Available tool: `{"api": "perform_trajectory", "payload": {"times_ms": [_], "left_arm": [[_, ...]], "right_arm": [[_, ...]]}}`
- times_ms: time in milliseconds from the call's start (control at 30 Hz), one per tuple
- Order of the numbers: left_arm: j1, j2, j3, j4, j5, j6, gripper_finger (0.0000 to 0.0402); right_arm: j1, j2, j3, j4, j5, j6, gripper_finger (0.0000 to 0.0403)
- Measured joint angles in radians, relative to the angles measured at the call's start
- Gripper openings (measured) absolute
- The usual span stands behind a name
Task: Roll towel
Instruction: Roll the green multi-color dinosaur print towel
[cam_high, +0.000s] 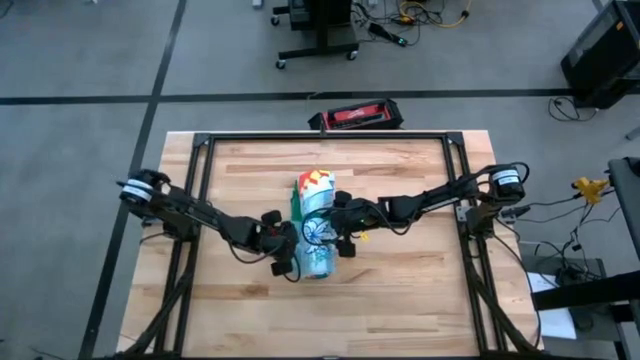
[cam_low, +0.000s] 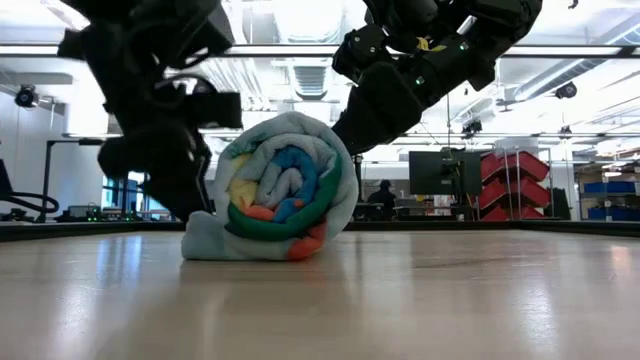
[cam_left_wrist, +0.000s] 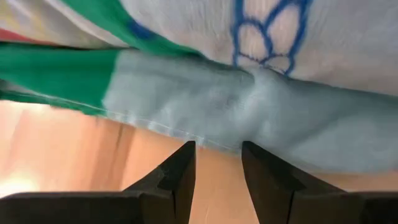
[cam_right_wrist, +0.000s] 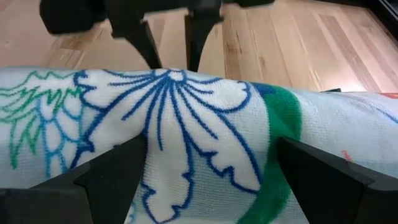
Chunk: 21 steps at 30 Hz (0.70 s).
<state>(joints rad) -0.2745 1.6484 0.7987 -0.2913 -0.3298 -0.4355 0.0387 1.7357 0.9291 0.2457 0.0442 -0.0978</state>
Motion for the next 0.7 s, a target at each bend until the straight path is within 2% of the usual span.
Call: {"api": "perform_trajectory", "payload": {"times_ms": [133,267,533,700], "left_arm": [[0.0,0.054,-0.023,0.171,0.003,0.022,0.0116],[0.0,0.091,-0.023,0.256,0.002,0.044,0.0116],[0.002,0.126,-0.023,0.355,-0.004,0.084,0.0116],[0.004,0.131,-0.027,0.403,-0.04,0.12,0.0116]], "right_arm": [[0.0,0.0,0.0,0.007,-0.039,0.007,0.0348],[0.0,0.0,0.016,0.01,-0.045,0.009,0.0348],[0.0,0.018,0.062,-0.001,-0.054,0.013,0.0348],[0.001,0.098,0.104,0.011,-0.105,0.019,0.0348]]}}
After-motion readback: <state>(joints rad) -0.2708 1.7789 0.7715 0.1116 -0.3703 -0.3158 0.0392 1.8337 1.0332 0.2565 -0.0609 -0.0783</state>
